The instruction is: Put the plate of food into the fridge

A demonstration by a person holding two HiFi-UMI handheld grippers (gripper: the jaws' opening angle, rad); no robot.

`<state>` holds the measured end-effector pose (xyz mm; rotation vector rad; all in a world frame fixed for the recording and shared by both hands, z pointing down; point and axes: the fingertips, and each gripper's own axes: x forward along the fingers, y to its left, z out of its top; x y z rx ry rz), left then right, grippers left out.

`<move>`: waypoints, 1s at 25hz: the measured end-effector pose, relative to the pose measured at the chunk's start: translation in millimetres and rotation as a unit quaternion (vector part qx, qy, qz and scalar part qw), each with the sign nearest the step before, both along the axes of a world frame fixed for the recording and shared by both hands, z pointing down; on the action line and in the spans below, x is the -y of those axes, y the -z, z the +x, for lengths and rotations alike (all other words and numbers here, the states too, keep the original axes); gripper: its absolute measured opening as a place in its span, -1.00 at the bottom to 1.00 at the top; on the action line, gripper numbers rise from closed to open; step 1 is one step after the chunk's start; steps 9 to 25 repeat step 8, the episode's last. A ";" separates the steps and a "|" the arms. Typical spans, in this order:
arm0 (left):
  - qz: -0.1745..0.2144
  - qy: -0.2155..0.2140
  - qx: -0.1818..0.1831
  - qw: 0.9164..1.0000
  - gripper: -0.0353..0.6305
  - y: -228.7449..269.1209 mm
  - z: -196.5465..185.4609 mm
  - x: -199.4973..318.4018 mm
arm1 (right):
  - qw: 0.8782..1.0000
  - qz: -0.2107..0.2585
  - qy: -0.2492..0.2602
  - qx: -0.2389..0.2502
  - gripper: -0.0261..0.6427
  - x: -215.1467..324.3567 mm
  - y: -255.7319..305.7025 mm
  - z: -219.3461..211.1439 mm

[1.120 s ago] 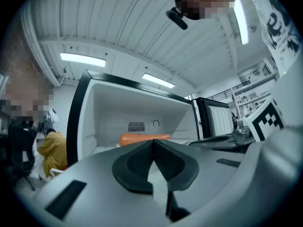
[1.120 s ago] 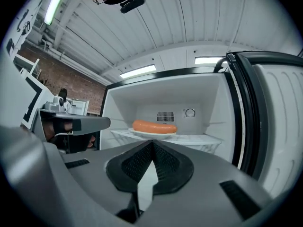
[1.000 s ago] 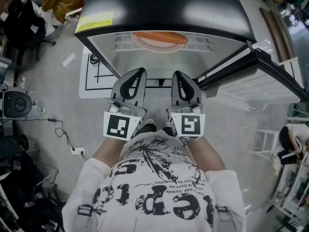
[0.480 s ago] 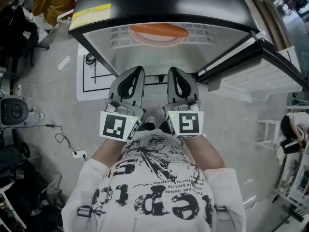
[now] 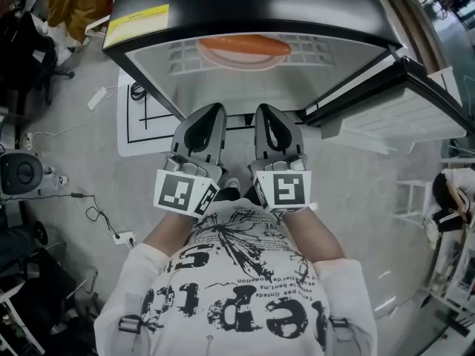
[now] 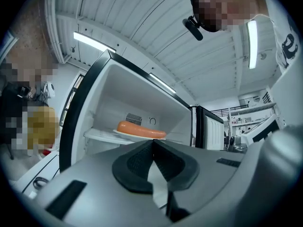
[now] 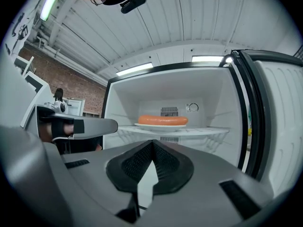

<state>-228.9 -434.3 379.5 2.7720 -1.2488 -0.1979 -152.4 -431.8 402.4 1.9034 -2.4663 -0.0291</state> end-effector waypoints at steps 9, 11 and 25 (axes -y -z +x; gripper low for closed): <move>0.053 -0.013 0.034 0.998 -0.87 13.8 9.0 -10.7 | 1.000 -0.007 0.010 0.003 -0.92 3.4 0.0 -5.0; 0.053 -0.013 0.034 0.998 -0.87 13.8 9.0 -10.7 | 1.000 -0.007 0.010 0.003 -0.92 3.4 0.0 -5.0; 0.053 -0.013 0.034 0.998 -0.87 13.8 9.0 -10.7 | 1.000 -0.007 0.010 0.003 -0.92 3.4 0.0 -5.0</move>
